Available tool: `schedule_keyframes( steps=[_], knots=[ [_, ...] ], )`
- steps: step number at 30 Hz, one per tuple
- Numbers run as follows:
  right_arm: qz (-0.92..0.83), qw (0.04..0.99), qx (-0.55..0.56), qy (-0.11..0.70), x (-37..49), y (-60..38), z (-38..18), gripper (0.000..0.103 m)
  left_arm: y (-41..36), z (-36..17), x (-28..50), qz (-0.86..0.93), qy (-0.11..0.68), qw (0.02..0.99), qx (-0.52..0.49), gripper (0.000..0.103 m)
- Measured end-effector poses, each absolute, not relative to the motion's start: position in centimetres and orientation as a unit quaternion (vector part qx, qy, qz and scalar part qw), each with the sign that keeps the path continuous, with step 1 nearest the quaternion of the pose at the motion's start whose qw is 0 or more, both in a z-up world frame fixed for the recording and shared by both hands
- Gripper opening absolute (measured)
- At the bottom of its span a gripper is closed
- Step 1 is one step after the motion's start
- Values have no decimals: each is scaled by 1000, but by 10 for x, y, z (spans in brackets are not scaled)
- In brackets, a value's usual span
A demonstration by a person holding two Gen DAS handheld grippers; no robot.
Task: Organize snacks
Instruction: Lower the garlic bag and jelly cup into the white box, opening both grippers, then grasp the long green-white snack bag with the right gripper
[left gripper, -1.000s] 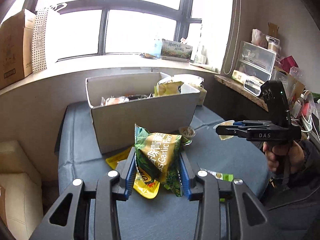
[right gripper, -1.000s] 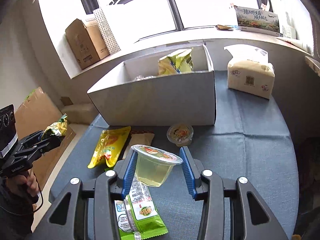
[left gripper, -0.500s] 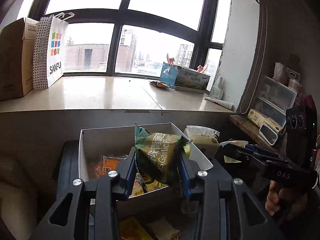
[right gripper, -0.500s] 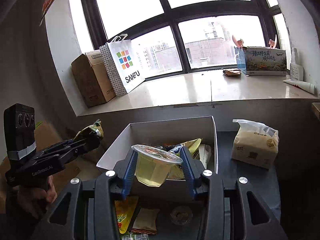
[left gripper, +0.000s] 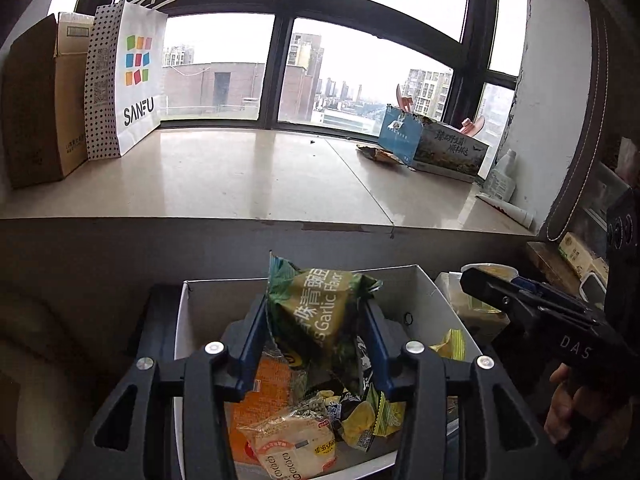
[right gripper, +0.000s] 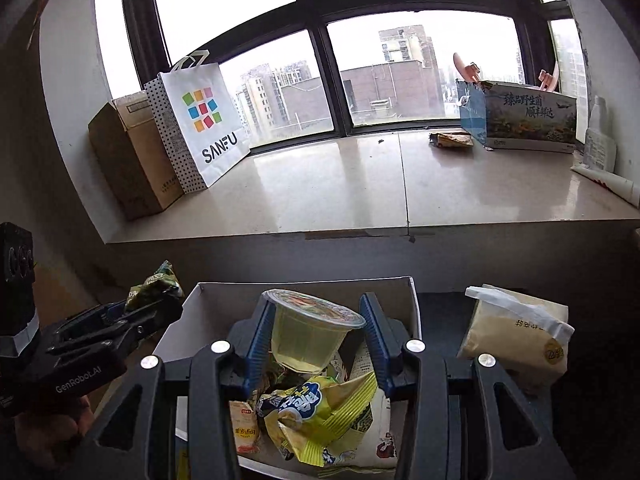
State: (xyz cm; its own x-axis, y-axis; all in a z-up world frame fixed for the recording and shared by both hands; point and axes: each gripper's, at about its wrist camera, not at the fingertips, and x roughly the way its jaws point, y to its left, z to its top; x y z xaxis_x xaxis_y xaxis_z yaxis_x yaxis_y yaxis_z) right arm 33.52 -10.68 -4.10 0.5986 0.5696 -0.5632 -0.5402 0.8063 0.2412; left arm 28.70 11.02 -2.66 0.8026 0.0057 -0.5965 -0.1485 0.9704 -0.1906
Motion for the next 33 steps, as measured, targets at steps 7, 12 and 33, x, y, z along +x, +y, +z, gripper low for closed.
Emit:
schedule_keyframes(
  steps=[7, 12, 33],
  knots=[
    [307, 898, 11, 315, 328, -107, -51, 103, 115, -35, 279, 57, 315, 941, -114, 103],
    [319, 905, 24, 281, 304, -119, -45, 103, 107, -24, 256, 48, 297, 951, -78, 103],
    [352, 904, -31, 241, 140, -209, -77, 103, 54, -49, 98, -29, 287, 954, -84, 103]
  ],
)
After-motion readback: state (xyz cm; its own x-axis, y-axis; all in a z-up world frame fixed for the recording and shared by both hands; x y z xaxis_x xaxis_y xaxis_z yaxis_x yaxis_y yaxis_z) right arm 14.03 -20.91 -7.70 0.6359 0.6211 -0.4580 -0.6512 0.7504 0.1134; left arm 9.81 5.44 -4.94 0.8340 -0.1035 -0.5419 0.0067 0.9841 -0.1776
